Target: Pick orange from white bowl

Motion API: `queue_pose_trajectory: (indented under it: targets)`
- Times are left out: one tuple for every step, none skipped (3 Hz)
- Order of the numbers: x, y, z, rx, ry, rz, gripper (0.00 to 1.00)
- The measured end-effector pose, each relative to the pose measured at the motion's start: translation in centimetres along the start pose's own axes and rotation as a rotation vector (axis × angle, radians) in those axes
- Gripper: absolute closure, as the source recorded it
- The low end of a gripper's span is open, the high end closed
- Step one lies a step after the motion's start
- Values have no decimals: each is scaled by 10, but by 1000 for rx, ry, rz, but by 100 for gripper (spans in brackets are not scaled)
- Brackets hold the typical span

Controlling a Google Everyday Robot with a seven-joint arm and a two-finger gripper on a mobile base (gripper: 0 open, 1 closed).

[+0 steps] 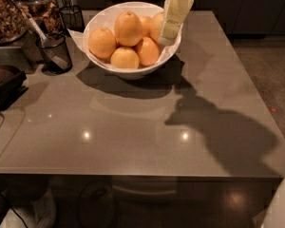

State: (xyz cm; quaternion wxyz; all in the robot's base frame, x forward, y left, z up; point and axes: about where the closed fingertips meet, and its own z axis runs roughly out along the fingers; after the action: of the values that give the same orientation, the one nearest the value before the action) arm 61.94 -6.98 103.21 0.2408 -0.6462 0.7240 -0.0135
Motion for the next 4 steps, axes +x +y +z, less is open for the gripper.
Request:
queue_pose_trajectory:
  targets:
    - [-41,-43,48,4,-76,-30,0]
    - [-43,-49,58,-5,-85,-35,0]
    - [-45,-54,64,-8,-88,-49,4]
    - [-46,-60,68,-10,-80,-61,8]
